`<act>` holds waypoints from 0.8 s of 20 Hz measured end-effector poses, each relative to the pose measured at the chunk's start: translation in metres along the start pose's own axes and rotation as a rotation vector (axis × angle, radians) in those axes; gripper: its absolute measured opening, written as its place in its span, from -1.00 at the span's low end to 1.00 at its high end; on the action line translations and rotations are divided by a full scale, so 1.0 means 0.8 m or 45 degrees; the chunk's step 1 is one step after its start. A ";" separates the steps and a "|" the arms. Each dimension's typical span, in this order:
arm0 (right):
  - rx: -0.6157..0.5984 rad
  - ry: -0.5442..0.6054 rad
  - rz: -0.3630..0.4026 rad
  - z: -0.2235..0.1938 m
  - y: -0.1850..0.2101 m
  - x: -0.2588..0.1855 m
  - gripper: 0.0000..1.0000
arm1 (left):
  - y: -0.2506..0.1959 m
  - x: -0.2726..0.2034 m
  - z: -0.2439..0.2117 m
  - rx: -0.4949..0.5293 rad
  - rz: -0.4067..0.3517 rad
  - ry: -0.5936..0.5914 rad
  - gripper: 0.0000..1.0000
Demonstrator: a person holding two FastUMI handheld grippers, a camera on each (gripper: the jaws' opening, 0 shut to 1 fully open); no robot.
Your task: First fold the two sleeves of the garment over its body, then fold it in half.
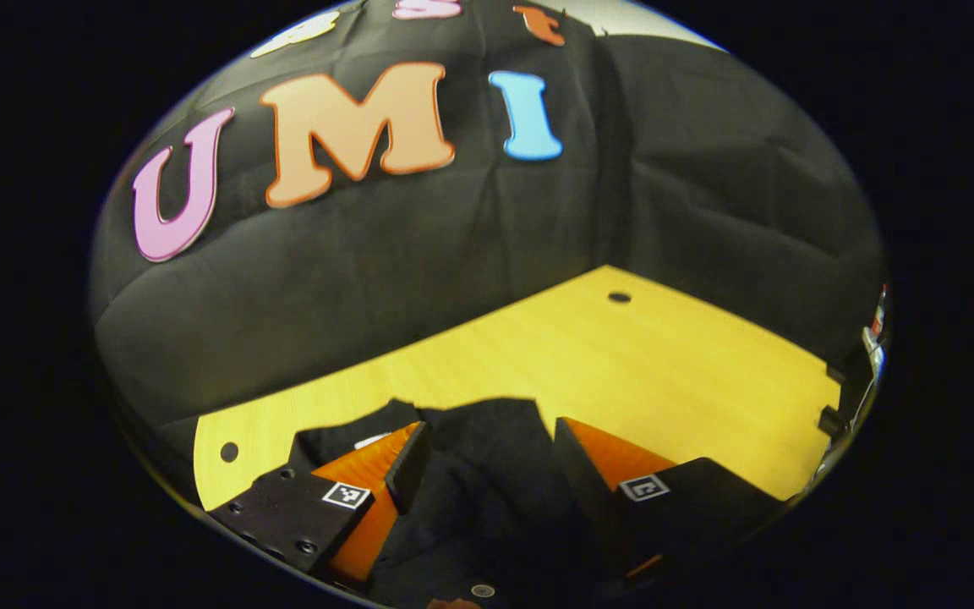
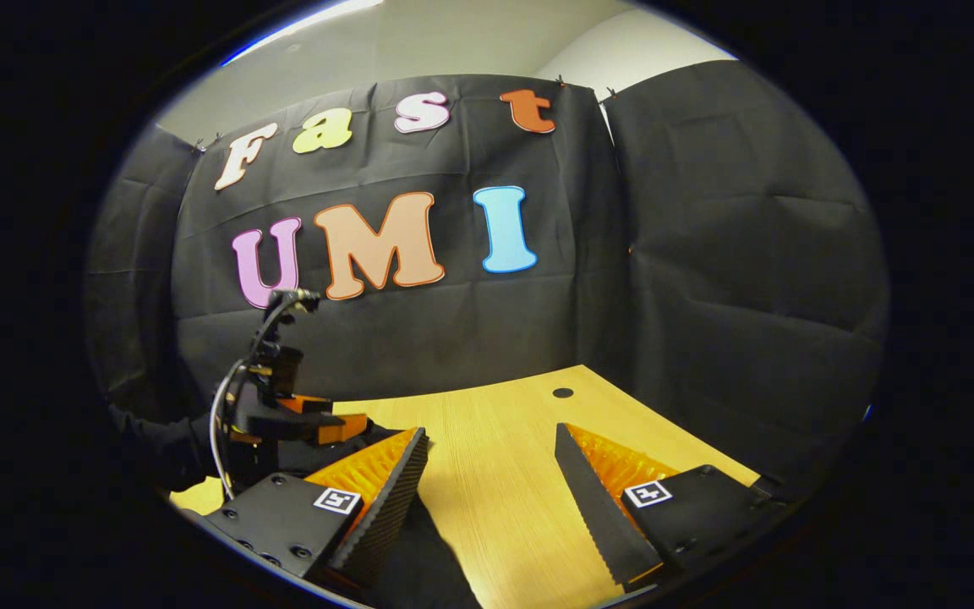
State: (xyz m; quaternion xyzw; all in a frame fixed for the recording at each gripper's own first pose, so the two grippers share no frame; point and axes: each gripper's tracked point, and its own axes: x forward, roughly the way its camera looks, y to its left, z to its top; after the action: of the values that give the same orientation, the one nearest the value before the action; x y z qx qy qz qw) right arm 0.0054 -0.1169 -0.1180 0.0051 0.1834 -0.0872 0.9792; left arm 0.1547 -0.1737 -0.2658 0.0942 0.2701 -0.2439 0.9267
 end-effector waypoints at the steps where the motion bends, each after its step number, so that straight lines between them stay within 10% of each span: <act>1: -0.001 0.001 0.010 0.000 0.000 -0.001 0.94 | 0.009 -0.010 0.013 0.005 0.032 -0.036 0.87; 16: -0.113 0.023 0.414 0.002 0.034 0.017 0.94 | 0.119 -0.273 0.010 -0.226 0.580 -0.230 0.86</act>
State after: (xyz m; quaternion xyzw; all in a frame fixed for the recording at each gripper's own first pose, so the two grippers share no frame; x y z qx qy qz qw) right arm 0.0232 -0.0926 -0.1224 -0.0077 0.1925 0.0807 0.9779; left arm 0.0455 -0.0061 -0.1352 0.0489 0.1785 -0.0117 0.9826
